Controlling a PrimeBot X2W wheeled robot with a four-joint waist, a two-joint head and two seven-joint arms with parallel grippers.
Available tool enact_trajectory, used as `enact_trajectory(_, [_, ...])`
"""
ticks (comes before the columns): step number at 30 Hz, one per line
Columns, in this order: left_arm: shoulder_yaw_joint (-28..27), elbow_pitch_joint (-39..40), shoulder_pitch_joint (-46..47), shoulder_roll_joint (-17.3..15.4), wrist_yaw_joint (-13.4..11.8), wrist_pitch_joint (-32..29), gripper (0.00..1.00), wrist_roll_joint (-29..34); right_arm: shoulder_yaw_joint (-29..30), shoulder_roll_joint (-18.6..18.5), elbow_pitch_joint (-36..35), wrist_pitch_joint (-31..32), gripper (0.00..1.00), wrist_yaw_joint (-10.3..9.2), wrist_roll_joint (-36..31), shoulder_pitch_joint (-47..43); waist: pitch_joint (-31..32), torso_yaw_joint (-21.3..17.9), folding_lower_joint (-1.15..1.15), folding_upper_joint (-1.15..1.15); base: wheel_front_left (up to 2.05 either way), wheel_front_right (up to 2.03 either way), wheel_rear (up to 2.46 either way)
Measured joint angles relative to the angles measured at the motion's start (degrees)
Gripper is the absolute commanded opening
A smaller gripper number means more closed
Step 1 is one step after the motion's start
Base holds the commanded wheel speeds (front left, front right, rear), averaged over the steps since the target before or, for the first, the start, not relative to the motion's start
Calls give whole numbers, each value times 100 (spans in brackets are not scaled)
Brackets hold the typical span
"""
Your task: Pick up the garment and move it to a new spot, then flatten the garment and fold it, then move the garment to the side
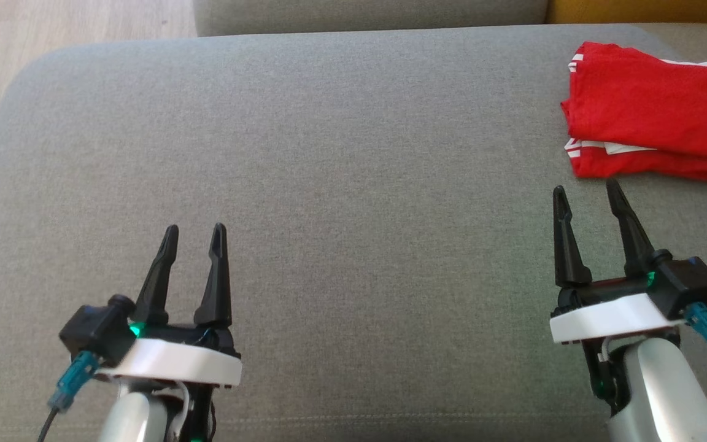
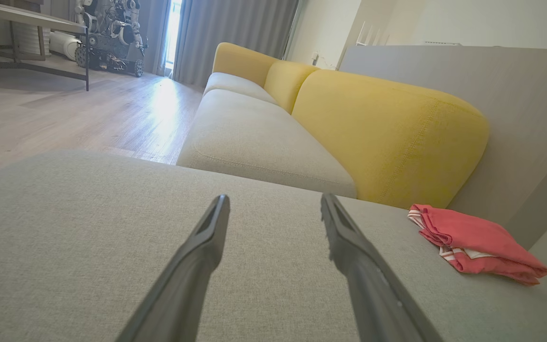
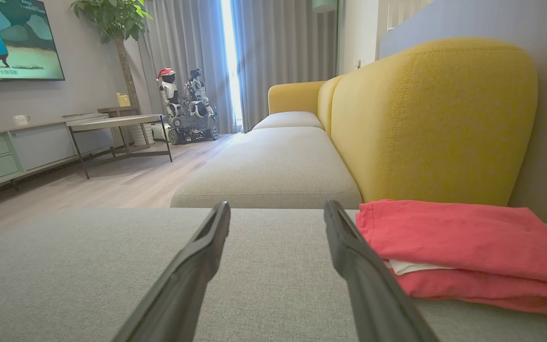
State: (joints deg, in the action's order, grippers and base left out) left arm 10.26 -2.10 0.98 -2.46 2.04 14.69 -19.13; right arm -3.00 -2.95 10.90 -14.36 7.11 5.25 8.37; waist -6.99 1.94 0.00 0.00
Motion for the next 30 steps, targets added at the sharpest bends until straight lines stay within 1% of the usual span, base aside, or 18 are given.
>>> enact_trajectory(2, [-15, 1, 1, 1, 2, 0, 100, 0, 1, 0, 1, 0, 100, 0, 0, 0, 0, -8, 0, 0, 0, 0, 0])
enact_trajectory(5, [-23, 2, 1, 1, 104, 0, 100, -67, -1, 1, 5, 0, 100, 0, 0, 0, 1, -15, 0, 0, 0, 0, 0])
enact_trajectory(8, [-130, -42, 1, 1, 96, 0, 100, -166, -4, 1, 15, 0, 100, 0, 27, -1, 7, -24, 0, 0, 0, 0, 0])
enact_trajectory(12, [-125, -112, 7, 1, 92, 0, 100, -5, -15, 1, 68, 0, 100, 0, 27, -1, 21, -38, 0, 0, 0, 0, 0])
enact_trajectory(17, [-124, -177, 8, 1, 110, 0, 100, -77, -23, 1, 81, 0, 100, 0, 26, -1, 27, -45, 0, 0, 0, 0, 0])
enact_trajectory(21, [-134, 9, 8, 1, 258, 0, 100, -59, -23, 1, 88, -1, 100, 0, 22, -1, 34, -47, 0, 0, 0, 0, 0])
enact_trajectory(30, [-267, 194, 4, 1, 245, 0, 100, 1, -26, 2, 88, -1, 100, 0, 22, -1, 55, -57, 0, 0, 0, 0, 0])
